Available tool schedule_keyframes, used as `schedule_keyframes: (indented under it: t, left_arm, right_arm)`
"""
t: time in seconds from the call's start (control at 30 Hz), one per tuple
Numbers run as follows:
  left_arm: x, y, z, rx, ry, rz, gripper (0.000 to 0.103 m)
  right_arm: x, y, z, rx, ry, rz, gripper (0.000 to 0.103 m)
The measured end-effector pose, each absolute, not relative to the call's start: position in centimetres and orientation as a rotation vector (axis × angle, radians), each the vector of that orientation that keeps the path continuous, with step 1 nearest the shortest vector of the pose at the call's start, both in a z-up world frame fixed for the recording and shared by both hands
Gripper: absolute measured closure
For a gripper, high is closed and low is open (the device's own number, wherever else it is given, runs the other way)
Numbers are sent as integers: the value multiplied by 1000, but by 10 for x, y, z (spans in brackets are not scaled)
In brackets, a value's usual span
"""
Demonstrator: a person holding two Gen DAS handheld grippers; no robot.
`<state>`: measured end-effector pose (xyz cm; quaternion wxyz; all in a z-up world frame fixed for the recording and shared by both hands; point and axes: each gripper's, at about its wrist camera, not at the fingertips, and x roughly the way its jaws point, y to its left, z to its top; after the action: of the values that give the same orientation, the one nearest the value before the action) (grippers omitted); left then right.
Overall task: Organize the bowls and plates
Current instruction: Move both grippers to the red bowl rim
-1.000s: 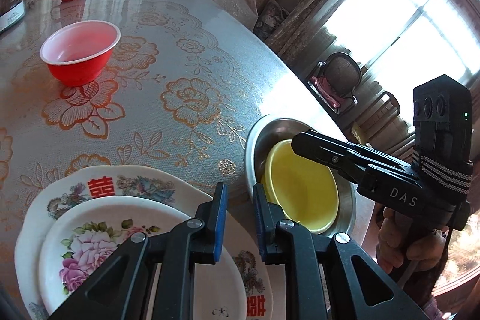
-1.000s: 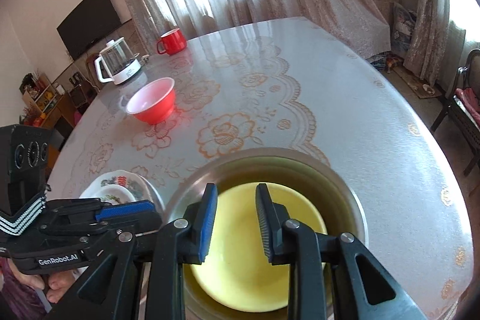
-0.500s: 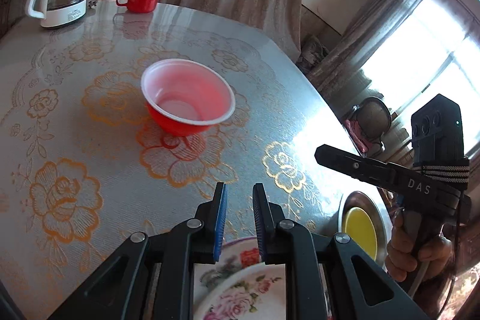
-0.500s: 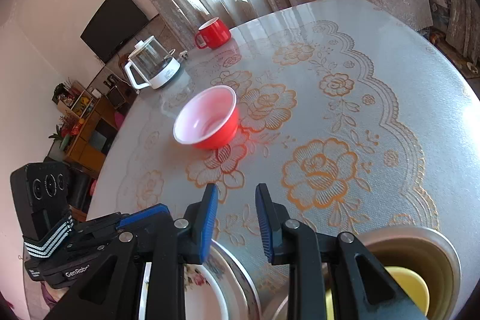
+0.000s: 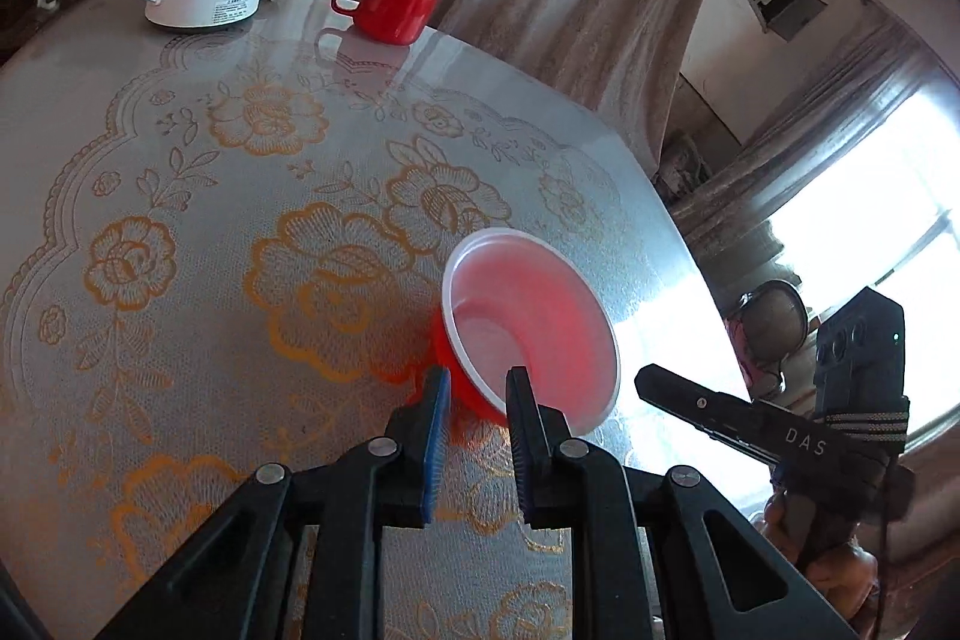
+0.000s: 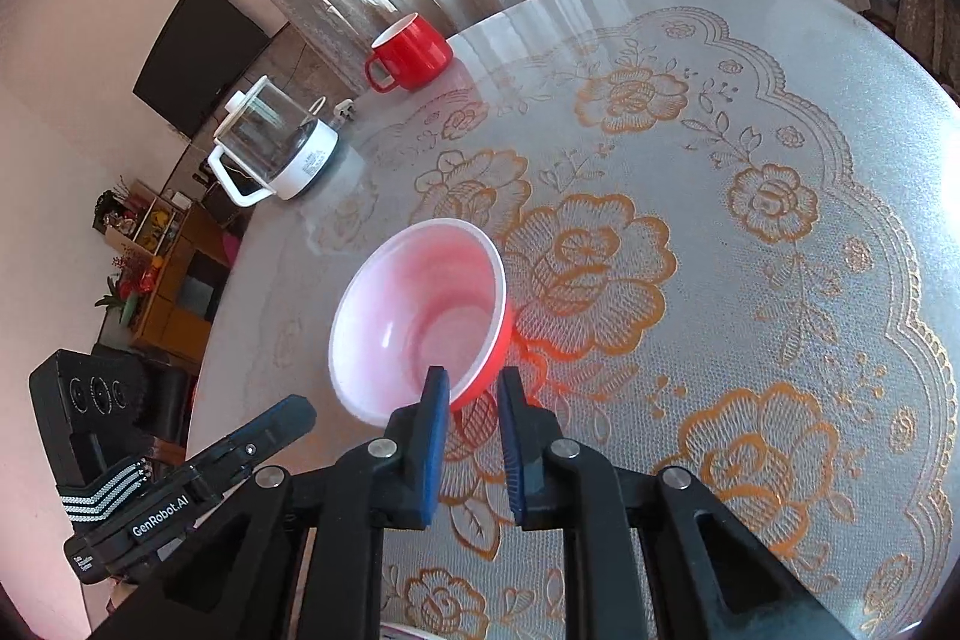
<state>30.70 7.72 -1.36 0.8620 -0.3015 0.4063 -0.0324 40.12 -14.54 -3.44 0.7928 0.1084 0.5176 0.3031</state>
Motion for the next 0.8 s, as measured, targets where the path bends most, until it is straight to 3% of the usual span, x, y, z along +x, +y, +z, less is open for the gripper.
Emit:
schedule_keyframes:
  t: [0.23,0.33,0.5,0.8]
  left_arm:
    - [335,84,-31,-692,883,-74,82]
    - [342,77,-32,-651,888,-85,87]
    - [333,72,-31,-652,887,-106,94]
    - [307,37,-27,-552,917,-117,93]
  right_arm:
    - [422,-135,-49,235,1144,614,88]
    - [420,-128,-49,193,1134,621,94]
    - [411,-132,-43,150,1107,624,96]
    - [392,-157,-44,151,1130,621,96]
